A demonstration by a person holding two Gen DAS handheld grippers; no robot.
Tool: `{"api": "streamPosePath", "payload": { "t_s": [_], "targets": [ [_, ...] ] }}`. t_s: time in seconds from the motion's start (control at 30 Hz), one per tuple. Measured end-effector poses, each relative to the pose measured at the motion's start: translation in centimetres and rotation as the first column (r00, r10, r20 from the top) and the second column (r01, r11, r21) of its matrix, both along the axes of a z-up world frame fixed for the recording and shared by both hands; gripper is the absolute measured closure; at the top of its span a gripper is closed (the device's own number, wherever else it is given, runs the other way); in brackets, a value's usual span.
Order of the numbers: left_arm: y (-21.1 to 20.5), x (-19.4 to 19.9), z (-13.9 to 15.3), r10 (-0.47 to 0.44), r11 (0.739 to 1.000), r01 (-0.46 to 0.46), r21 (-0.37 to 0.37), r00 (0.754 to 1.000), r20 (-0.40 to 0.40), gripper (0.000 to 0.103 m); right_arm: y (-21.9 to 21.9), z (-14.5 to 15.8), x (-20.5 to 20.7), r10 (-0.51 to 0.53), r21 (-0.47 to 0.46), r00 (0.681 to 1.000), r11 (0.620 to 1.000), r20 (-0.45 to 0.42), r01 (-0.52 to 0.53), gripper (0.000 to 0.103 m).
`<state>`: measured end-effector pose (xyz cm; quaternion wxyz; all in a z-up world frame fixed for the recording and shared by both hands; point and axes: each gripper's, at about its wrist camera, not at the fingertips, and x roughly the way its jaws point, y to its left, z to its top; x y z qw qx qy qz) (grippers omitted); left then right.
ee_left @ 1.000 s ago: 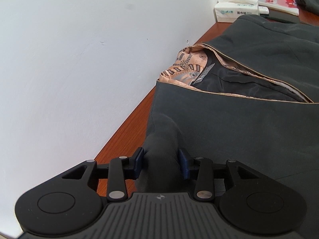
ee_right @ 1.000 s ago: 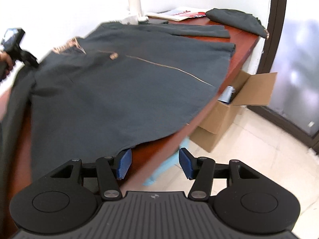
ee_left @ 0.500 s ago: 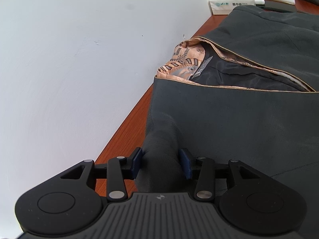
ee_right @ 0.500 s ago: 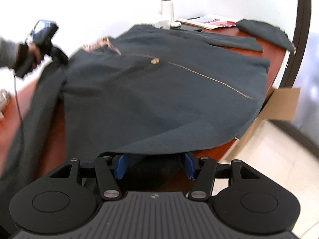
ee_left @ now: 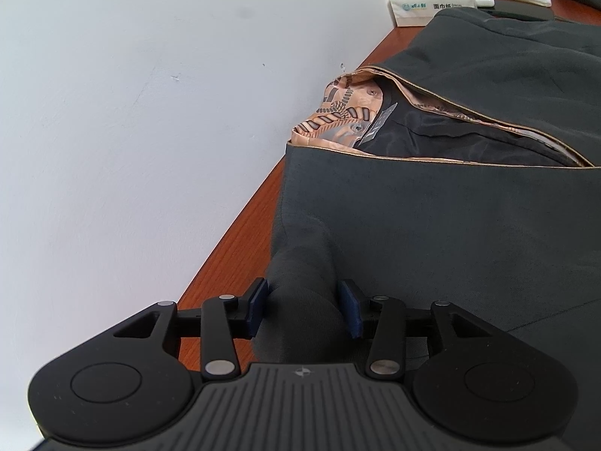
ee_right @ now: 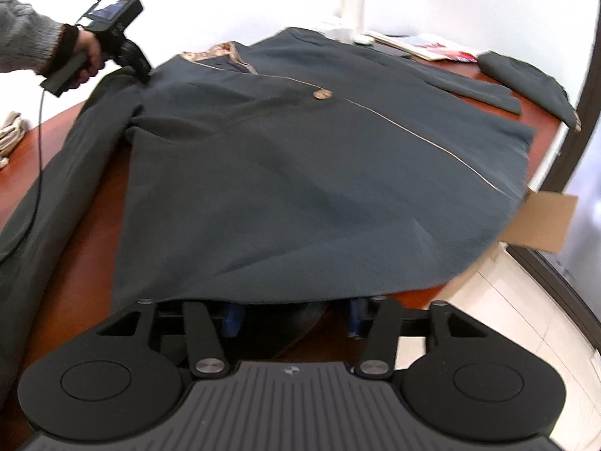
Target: Fold clothes
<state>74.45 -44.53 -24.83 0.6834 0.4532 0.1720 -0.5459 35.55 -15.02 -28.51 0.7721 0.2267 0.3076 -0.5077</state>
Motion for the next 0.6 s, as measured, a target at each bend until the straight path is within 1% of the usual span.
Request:
{"api": "streamPosePath", "payload": {
  "t_s": [0.03, 0.17, 0.3, 0.43, 0.47, 0.57, 0.6],
  "targets": [
    [0.1, 0.1, 0.0, -0.003, 1.0, 0.003, -0.004, 1.0, -0.003, 0.062, -0.3, 0.1, 0.1, 0.006, 0.003, 1.0, 1.0, -0.006, -0.006, 0.099],
    [0.5, 0.2, 0.5, -0.002, 1.0, 0.001, -0.028, 1.0, -0.005, 0.068, -0.9, 0.8, -0.2, 0.012, 0.028, 1.0, 1.0, -0.02, -0.012, 0.101],
    [1.0, 0.1, 0.9, 0.01, 0.998, -0.009, -0.058, 1.0, 0.017, 0.071, -0.9, 2.6, -0.8, 0.026, 0.032, 0.999, 0.999, -0.045, -0.024, 0.101],
    [1.1, 0.8, 1.6, 0.068, 0.995, -0.068, -0.078, 0.998, -0.006, 0.072, -1.1, 4.2, -1.7, 0.029, 0.055, 0.998, 0.998, -0.057, -0.026, 0.102],
    [1.1, 1.1, 1.8, 0.087, 0.993, -0.088, -0.079, 0.996, -0.017, 0.072, -1.1, 4.3, -1.9, 0.027, 0.06, 0.998, 0.998, -0.056, -0.024, 0.102],
    [0.8, 1.9, 1.8, 0.136, 0.988, -0.139, -0.069, 0.99, -0.048, 0.073, -0.9, 4.1, -3.1, 0.009, 0.118, 0.999, 0.993, -0.05, -0.003, 0.102],
    [0.7, 2.1, 1.7, 0.142, 0.987, -0.145, -0.067, 0.989, -0.048, 0.073, -0.7, 3.5, -3.4, 0.003, 0.143, 0.999, 0.99, -0.053, 0.005, 0.102]
  ]
}}
